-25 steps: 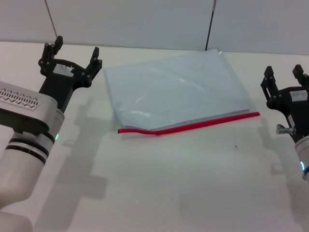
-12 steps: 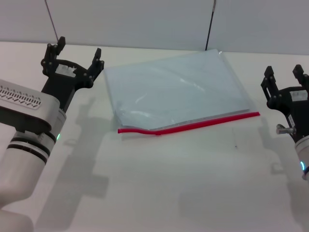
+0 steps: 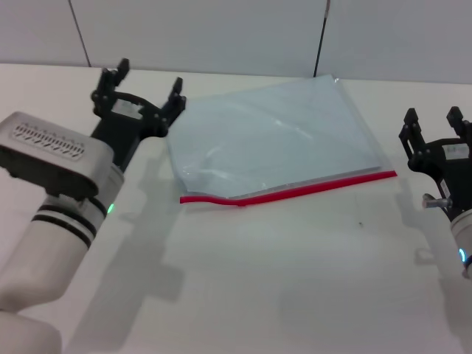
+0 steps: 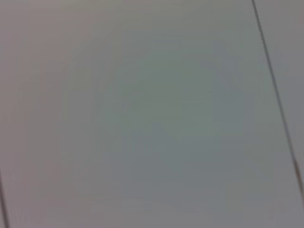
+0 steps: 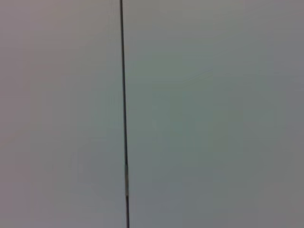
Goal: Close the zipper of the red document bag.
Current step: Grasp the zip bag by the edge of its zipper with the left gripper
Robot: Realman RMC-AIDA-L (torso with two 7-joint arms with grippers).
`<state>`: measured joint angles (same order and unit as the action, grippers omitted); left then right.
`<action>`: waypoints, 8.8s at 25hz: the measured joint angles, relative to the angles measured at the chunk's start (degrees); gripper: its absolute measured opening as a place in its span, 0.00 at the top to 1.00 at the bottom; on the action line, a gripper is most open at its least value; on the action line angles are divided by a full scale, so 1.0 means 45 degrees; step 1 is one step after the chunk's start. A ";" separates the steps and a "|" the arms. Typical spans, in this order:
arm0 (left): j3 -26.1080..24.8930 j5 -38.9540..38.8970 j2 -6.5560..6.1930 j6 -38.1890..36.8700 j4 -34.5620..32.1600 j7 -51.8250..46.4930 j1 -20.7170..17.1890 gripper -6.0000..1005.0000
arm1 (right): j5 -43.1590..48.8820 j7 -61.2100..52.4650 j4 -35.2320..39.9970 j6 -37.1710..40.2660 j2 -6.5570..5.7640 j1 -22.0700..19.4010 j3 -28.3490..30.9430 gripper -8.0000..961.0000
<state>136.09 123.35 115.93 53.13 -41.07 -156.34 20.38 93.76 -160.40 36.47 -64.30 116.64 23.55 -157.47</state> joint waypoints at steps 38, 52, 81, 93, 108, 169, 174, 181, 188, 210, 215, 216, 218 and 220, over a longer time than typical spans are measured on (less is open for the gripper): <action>-0.6505 0.4137 -0.0126 -1.9976 -0.8918 0.6470 -0.0471 0.13 | -0.0571 0.0000 -0.0116 0.1373 -0.0003 0.0486 0.0112 0.30; -0.6646 0.7417 0.0060 -2.5594 -0.9941 0.6166 0.1214 0.13 | -0.0568 0.0000 -0.0137 0.1673 -0.0022 0.0696 0.0111 0.30; -0.4911 0.9187 0.0036 -2.6862 -0.8130 0.5258 0.3330 0.25 | -0.0720 0.0000 -0.0103 0.1693 -0.0054 0.0861 0.0111 0.30; -0.5066 0.9210 -0.0078 -2.6497 -0.7581 0.5280 0.3767 0.25 | -0.0825 -0.0016 -0.0069 0.1692 -0.0061 0.0934 0.0111 0.31; -0.5088 0.9210 -0.0185 -2.5775 -0.7030 0.5212 0.4074 0.25 | -0.0876 -0.0059 -0.0038 0.1692 -0.0061 0.0999 0.0111 0.31; -0.5087 0.9169 0.0077 -2.2254 -0.5106 0.3887 0.4046 0.66 | -0.1031 -0.0101 -0.0009 0.1891 -0.0066 0.1191 0.0111 0.30; -0.5110 0.9188 0.0078 -2.2116 -0.5124 0.3559 0.3999 0.83 | -0.1033 -0.0108 0.0001 0.1890 -0.0080 0.1192 0.0110 0.30; -0.5187 0.9190 0.0077 -2.1910 -0.5143 0.3067 0.3963 0.90 | -0.1042 -0.0187 0.0042 0.1778 -0.0080 0.1190 0.0112 0.30; -0.5271 0.9190 0.0062 -2.1769 -0.5490 0.2433 0.3772 0.93 | -0.1053 -0.0214 0.0654 0.1756 -0.0143 0.1129 0.0857 0.31; -0.6534 0.9189 -0.0033 -2.1129 -0.8936 0.3098 0.1394 0.94 | 0.1402 -0.0216 0.6078 0.6252 -0.3518 0.1124 0.2471 0.32; -0.6763 0.9189 -0.0073 -2.1256 -0.9316 0.3432 0.1326 0.94 | 0.2675 -0.0216 0.6638 0.7579 -0.3577 0.1077 0.3466 0.32; -0.6795 0.9189 -0.0065 -2.1267 -0.9334 0.3504 0.1306 0.94 | 0.2898 -0.0215 0.6754 0.7697 -0.3578 0.1064 0.3558 0.32; -0.6848 0.9189 -0.0044 -2.1274 -0.9412 0.3647 0.1258 0.94 | 0.3226 -0.0215 0.7024 0.8045 -0.3634 0.1055 0.3764 0.33; -0.6872 0.9189 -0.0012 -2.1289 -0.9474 0.3744 0.1252 0.94 | 0.3601 -0.0216 0.7368 0.8549 -0.3713 0.0964 0.4123 0.33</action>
<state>105.16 164.70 115.88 -42.67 -83.70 -139.49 26.01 109.97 -161.37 69.63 -25.83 99.93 27.89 -138.92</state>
